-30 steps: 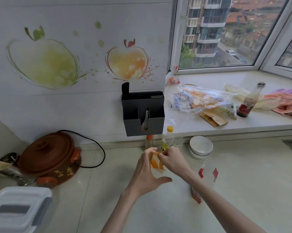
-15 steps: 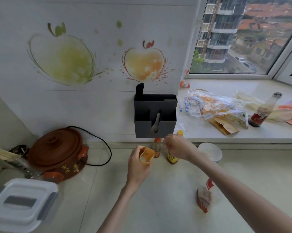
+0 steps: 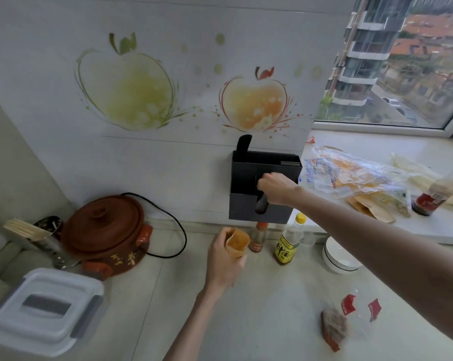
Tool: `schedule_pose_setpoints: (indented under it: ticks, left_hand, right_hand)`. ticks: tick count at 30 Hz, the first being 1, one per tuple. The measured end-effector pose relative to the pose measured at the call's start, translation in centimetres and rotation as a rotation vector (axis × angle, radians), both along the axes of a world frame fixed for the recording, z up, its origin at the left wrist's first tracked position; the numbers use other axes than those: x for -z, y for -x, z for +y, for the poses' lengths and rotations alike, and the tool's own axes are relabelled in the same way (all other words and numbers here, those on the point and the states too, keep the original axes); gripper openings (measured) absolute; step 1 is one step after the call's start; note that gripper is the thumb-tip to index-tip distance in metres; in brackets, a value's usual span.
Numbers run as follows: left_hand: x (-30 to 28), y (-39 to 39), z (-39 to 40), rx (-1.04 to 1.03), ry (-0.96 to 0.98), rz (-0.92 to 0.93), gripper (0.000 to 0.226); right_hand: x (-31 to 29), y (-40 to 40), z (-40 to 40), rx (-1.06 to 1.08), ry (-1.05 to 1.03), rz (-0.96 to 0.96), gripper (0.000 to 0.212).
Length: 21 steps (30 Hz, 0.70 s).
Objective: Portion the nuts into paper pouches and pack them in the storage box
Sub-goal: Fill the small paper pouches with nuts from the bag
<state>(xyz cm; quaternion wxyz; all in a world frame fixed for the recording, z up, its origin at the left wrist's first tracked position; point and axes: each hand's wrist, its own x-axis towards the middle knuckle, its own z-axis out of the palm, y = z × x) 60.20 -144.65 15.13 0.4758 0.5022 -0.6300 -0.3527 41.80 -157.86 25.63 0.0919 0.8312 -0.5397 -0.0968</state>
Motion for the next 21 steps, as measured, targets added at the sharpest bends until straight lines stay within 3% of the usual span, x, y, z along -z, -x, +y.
schedule_pose_setpoints:
  ticks: [5, 10, 21]
  left_hand:
    - [-0.3, -0.6, -0.6, -0.007, 0.005, 0.008, 0.025]
    - [-0.6, -0.6, -1.4, -0.010, -0.017, 0.001, 0.040]
    - [-1.8, -0.1, -2.0, 0.057, -0.068, 0.019, 0.029]
  right_hand:
    - [1.0, -0.9, -0.8, -0.038, 0.016, 0.101, 0.010]
    - [1.8, -1.1, -1.0, -0.073, 0.062, 0.244, 0.018]
    - [1.2, -2.6, -1.2, -0.042, 0.031, 0.487, 0.014]
